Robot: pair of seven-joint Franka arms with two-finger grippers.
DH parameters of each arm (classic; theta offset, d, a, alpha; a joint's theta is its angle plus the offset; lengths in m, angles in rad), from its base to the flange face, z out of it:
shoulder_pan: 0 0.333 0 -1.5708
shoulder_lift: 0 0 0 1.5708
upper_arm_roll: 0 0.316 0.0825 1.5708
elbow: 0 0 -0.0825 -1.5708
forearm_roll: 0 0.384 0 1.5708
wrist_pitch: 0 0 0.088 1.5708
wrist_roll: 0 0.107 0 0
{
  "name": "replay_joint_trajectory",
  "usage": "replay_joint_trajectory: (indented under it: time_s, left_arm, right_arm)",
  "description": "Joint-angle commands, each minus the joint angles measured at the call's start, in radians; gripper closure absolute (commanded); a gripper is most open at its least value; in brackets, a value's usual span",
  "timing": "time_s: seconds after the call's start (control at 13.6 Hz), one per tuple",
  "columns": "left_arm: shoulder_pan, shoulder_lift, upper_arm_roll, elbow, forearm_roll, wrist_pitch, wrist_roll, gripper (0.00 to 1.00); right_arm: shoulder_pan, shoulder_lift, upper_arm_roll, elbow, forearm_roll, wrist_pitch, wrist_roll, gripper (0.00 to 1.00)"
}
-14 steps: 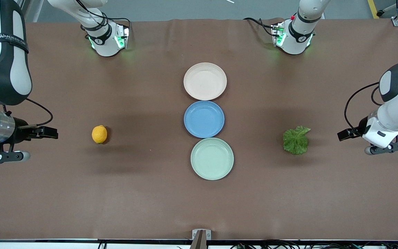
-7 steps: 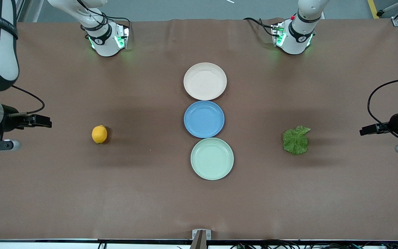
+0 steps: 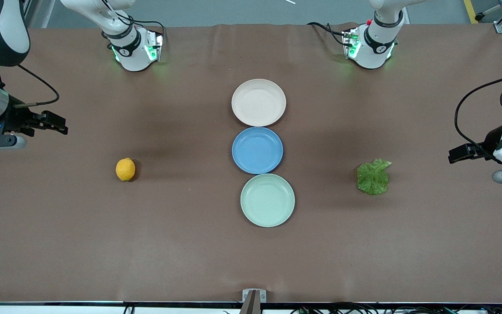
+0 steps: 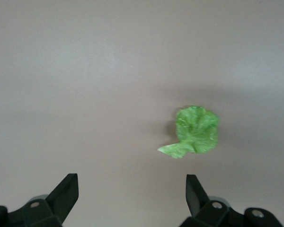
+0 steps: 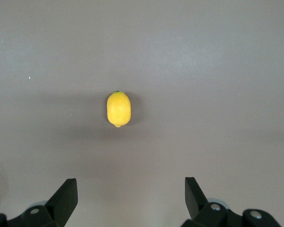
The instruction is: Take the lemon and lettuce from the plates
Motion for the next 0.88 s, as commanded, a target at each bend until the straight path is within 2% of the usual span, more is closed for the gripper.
replay_joint_trajectory:
  time_s: [0.0,0.59,0.81]
  left_arm:
    - [-0.108,-0.087,0.118,-0.023,-0.064,-0.058,0.026,0.0]
    - [-0.188,-0.216,0.169,-0.058,-0.069,-0.113,0.01,0.0]
    - [-0.189,-0.244,0.186,-0.06,-0.105,-0.119,0.01,0.0]
  right_arm:
    - [-0.013,-0.068,0.011,-0.05,0.002,0.002,-0.012,0.0]
    - [-0.053,-0.088,0.022,-0.011,0.002,-0.048,-0.015,0.0]
    - [-0.08,-0.087,0.054,-0.002,0.002,-0.046,-0.016,0.0]
